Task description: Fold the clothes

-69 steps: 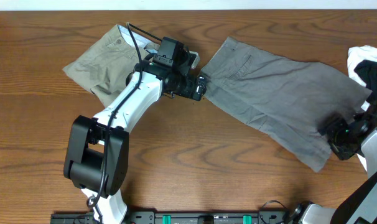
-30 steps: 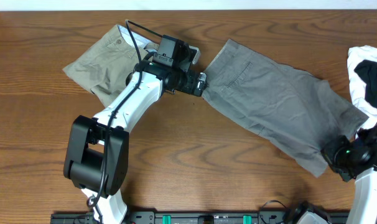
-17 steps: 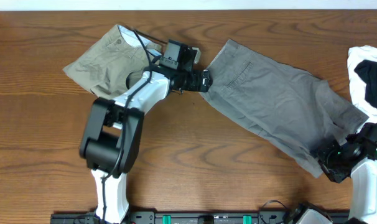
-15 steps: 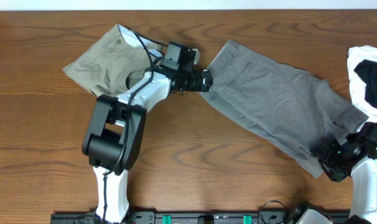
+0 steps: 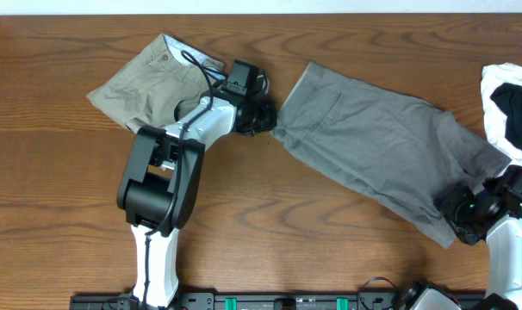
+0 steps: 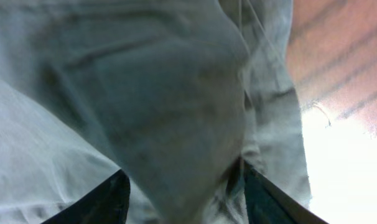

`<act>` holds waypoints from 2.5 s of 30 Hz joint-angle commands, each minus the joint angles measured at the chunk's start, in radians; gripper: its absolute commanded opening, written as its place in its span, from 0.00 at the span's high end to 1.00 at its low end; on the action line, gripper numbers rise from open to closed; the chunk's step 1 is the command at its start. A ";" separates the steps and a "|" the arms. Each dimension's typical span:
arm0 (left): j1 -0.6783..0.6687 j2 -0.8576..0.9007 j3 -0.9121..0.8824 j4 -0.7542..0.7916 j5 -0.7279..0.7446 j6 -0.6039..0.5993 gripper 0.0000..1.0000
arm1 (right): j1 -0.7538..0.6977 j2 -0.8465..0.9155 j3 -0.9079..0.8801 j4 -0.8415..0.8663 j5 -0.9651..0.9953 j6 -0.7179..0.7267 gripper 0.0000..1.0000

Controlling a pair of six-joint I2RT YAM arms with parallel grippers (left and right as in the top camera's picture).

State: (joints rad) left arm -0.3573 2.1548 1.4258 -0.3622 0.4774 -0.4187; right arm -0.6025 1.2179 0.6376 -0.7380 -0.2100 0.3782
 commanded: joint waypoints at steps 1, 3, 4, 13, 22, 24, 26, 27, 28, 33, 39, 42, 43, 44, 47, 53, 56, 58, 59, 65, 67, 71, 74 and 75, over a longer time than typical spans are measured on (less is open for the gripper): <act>0.042 -0.016 -0.018 -0.117 -0.028 0.042 0.94 | 0.007 0.014 -0.005 0.052 -0.048 -0.019 0.49; 0.069 -0.053 -0.018 -0.188 -0.076 0.069 0.94 | 0.007 0.015 -0.005 0.108 -0.143 -0.085 0.58; 0.080 -0.074 -0.018 -0.217 -0.100 0.089 0.94 | 0.007 0.015 -0.005 0.131 -0.190 -0.112 0.62; 0.125 -0.221 -0.018 -0.360 -0.184 0.206 0.94 | 0.007 0.061 -0.046 0.098 -0.003 -0.027 0.90; 0.126 -0.231 -0.018 -0.385 -0.254 0.221 0.94 | -0.003 0.123 -0.068 0.243 -0.312 -0.161 0.81; 0.126 -0.232 -0.018 -0.385 -0.254 0.224 0.94 | -0.003 0.123 -0.068 0.293 -0.584 -0.297 0.77; 0.126 -0.232 -0.018 -0.389 -0.254 0.224 0.94 | -0.003 0.122 -0.067 0.317 -0.695 -0.328 0.81; 0.126 -0.232 -0.018 -0.393 -0.255 0.224 0.94 | -0.003 0.119 -0.067 0.325 -0.708 -0.328 0.85; 0.126 -0.232 -0.018 -0.399 -0.254 0.224 0.93 | -0.003 0.113 -0.067 0.328 -0.706 -0.330 0.87; 0.126 -0.231 -0.018 -0.453 -0.255 0.224 0.83 | -0.002 0.064 -0.067 0.385 -0.734 -0.334 0.88; 0.126 -0.231 -0.019 -0.486 -0.296 0.216 0.59 | 0.024 0.053 -0.068 0.424 -0.736 -0.267 0.88; 0.126 -0.231 -0.019 -0.430 -0.299 0.216 0.44 | 0.066 0.060 -0.068 0.425 -0.668 -0.267 0.86; 0.126 -0.230 -0.019 -0.403 -0.289 0.216 0.37 | 0.087 0.067 -0.068 0.425 -0.617 -0.263 0.86; 0.126 -0.228 -0.019 -0.372 -0.279 0.216 0.31 | 0.107 0.076 -0.068 0.427 -0.568 -0.249 0.86; 0.126 -0.218 -0.019 -0.304 -0.230 0.216 0.22 | 0.178 0.126 -0.068 0.435 -0.401 -0.156 0.87; 0.126 -0.162 -0.019 -0.250 -0.133 0.216 0.18 | 0.237 0.282 -0.068 0.436 -0.093 0.065 0.89; 0.128 -0.118 -0.019 -0.241 -0.133 0.216 0.16 | 0.231 0.363 -0.068 0.411 -0.005 0.133 0.91; 0.128 -0.090 -0.019 -0.229 -0.119 0.216 0.16 | 0.222 0.404 -0.068 0.388 0.054 0.168 0.93; 0.128 -0.077 -0.019 -0.222 -0.103 0.216 0.16 | 0.216 0.420 -0.068 0.378 0.079 0.179 0.93; 0.127 -0.006 -0.019 -0.187 0.030 0.215 0.14 | 0.169 0.431 -0.067 0.359 0.090 0.182 0.94; 0.125 0.016 -0.019 -0.161 0.145 0.216 0.14 | 0.165 0.431 -0.067 0.354 0.090 0.182 0.94; 0.114 0.046 -0.019 -0.128 0.263 0.216 0.15 | 0.165 0.431 -0.067 0.346 0.090 0.174 0.94; 0.103 0.062 -0.019 -0.121 0.280 0.217 0.22 | 0.165 0.431 -0.067 0.345 0.090 0.174 0.94; 0.100 0.065 -0.019 -0.121 0.281 0.226 0.26 | 0.165 0.431 -0.067 0.345 0.090 0.174 0.95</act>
State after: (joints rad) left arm -0.2337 2.1414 1.4303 -0.4664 0.7105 -0.2077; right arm -0.4141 1.5757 0.6292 -0.3653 -0.4053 0.5415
